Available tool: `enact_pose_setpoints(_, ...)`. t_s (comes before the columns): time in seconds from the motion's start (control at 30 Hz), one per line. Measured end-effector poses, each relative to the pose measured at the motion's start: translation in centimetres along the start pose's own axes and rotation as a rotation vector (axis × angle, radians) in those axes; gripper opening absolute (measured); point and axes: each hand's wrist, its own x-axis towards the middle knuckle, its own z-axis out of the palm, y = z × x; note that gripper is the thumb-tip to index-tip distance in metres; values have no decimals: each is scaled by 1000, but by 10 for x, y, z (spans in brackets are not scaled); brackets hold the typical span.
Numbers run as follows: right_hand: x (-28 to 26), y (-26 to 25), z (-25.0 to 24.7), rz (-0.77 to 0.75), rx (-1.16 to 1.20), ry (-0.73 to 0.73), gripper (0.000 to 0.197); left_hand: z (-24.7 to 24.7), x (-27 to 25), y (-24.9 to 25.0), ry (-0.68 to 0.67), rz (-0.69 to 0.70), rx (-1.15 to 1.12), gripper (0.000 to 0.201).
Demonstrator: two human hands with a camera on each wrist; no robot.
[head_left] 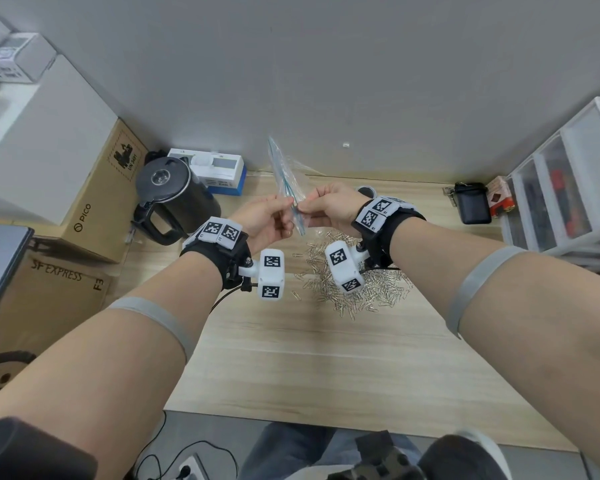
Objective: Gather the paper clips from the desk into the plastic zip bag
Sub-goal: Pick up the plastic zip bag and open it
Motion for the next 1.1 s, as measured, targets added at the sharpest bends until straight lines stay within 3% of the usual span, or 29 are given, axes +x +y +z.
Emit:
enact_pose_setpoints(0.23, 2, -1, 3, 5, 13, 10, 24, 0, 0, 1, 11, -19, -33, 30)
enact_pose_setpoints(0.33, 0, -2, -6, 6, 133, 39, 25, -4, -3, 3, 65, -47, -179, 28)
enact_pose_setpoints(0.43, -1, -3, -12, -3, 158, 61, 25, -5, -5, 4, 123, -31, -71, 32)
enact_pose_setpoints(0.6, -4, -3, -9, 4, -140, 94, 24, -2, -4, 8, 327, 10, 236, 25)
enact_pose_setpoints(0.73, -2, -6, -8, 57, -343, 269, 23, -8, -3, 5, 445, 104, 495, 6)
enact_pose_setpoints(0.8, 1, -6, -6, 42, -493, 332, 28, -5, -3, 7, 485, 130, 530, 10)
enact_pose_setpoints(0.93, 3, -5, -5, -70, -726, 245, 38, 4, -4, 19, 410, 132, 467, 26)
enact_pose_setpoints(1.1, 5, -5, 1, -135, -804, 238, 41, 7, -3, 21, 344, 146, 561, 33)
